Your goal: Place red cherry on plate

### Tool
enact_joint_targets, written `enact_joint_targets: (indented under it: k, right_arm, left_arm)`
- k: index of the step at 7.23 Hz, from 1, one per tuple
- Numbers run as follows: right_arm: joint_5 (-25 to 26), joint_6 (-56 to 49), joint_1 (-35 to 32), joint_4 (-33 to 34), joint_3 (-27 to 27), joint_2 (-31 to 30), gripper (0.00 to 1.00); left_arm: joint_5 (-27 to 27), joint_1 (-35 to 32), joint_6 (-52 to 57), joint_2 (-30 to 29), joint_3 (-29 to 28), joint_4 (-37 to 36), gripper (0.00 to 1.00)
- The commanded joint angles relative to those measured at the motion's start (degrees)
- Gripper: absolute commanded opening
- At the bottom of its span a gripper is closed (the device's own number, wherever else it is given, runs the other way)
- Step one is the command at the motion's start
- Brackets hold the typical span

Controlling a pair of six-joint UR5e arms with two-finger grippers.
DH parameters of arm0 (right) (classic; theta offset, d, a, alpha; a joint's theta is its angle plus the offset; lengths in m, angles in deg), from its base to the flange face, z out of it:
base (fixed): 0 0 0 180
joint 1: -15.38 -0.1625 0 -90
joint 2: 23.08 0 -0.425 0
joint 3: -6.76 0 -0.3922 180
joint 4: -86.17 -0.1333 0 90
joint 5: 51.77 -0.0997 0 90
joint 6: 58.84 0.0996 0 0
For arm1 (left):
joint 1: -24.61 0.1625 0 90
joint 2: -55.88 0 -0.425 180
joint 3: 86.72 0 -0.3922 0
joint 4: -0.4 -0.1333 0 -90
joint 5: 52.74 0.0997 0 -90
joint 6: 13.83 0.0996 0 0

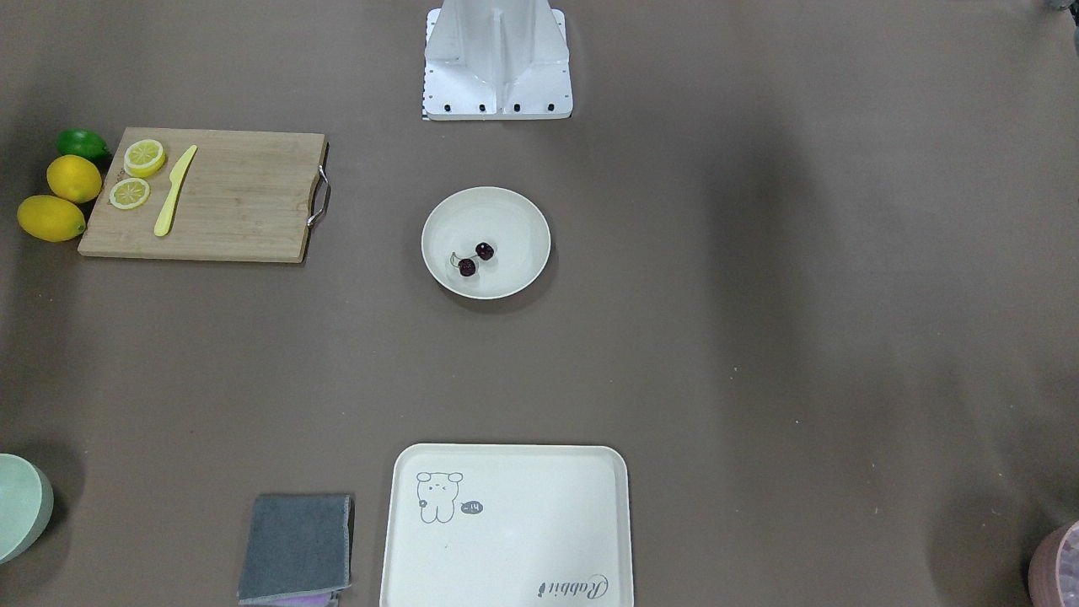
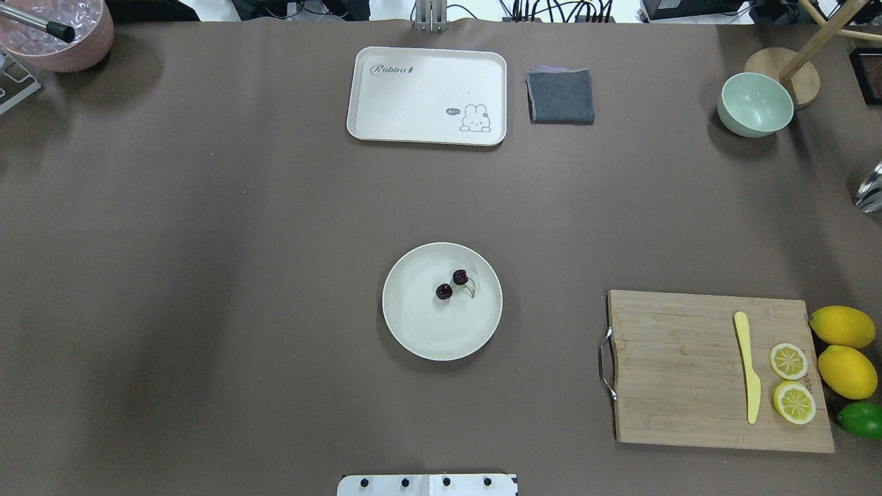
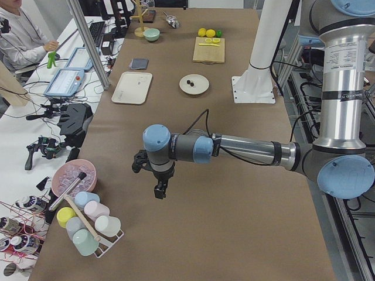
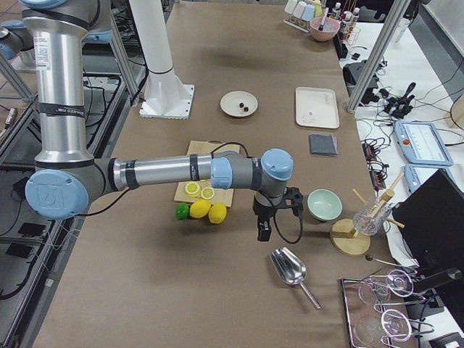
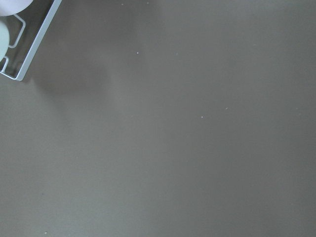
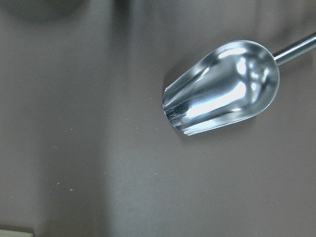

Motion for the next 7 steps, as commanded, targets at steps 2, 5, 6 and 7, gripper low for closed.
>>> enact_joint_targets:
  k: [2, 5, 6, 7]
  right_arm:
    - [-0.63, -4.28, -2.92, -5.37, -4.74, -0.48, 1.00]
    - [-1.07, -4.91, -4.42, -10.89, -8.43, -0.57, 1.00]
    - [-1.15, -4.83, -4.51, -11.60, -8.44, -0.66, 1.00]
    - [-1.15, -5.00, -4.59, -12.05, -8.09, -1.27, 1.00]
  left_arm:
    - [-0.11, -3.45, 4.64, -0.88, -2.76, -3.42, 0.98]
    - [-0.11, -3.80, 4.64, -0.88, -2.60, -3.34, 0.99]
    - [-0.20, -3.98, 4.56, -0.79, -2.33, -3.34, 0.99]
    - [-0.20, -3.98, 4.56, -0.62, -2.16, -3.34, 0.99]
